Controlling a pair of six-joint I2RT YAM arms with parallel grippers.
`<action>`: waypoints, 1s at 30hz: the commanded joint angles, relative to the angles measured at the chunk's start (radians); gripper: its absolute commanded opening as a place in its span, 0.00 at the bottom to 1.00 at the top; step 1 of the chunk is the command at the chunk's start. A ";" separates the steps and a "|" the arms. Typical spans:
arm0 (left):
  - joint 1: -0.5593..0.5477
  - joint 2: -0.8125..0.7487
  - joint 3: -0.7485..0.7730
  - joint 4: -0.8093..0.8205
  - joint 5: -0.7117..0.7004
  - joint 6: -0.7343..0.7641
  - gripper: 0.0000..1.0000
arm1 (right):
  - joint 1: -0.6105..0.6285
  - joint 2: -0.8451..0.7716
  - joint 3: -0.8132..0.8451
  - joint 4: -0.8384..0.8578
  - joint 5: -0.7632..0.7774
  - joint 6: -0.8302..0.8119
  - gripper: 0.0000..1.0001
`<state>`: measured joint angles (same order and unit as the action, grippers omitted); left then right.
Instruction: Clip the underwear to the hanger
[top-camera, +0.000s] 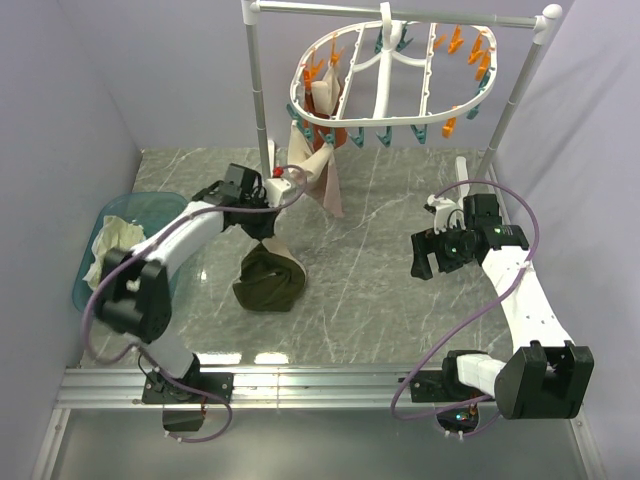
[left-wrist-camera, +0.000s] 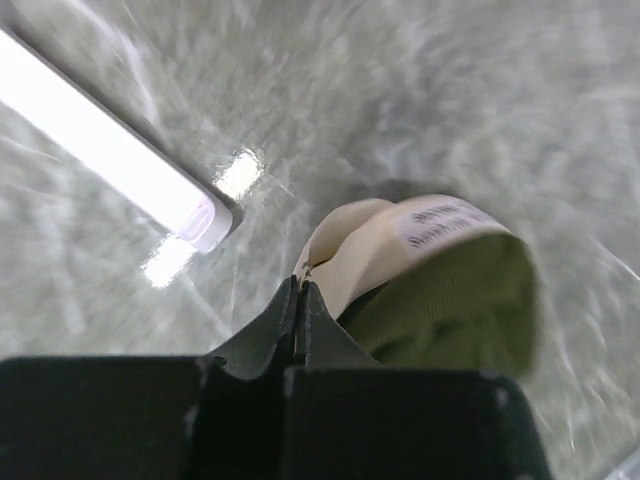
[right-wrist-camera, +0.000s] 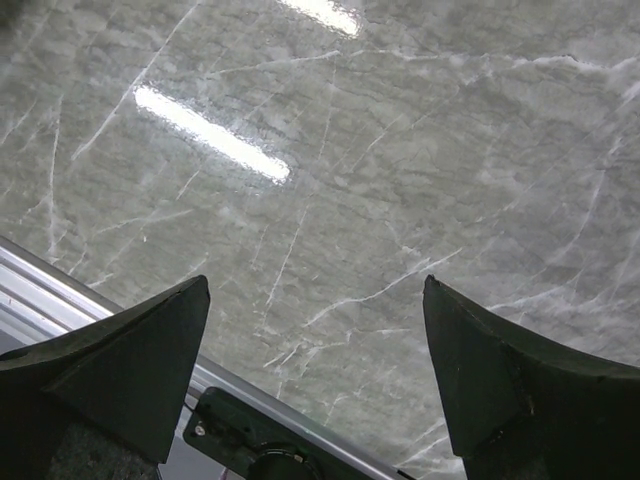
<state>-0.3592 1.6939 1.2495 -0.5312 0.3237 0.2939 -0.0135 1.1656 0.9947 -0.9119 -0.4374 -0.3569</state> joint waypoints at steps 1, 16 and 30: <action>-0.021 -0.186 0.013 -0.125 0.067 0.117 0.00 | -0.005 -0.029 0.001 0.004 -0.040 0.001 0.94; -0.360 -0.453 0.224 -0.346 0.248 0.202 0.00 | -0.003 0.003 0.035 0.062 -0.161 0.015 0.88; -0.181 -0.453 -0.010 -0.208 0.091 -0.033 0.00 | -0.003 -0.014 0.007 0.050 -0.167 -0.027 0.82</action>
<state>-0.6048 1.1885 1.3567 -0.7738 0.5034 0.3305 -0.0135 1.1599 0.9947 -0.8799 -0.5747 -0.3691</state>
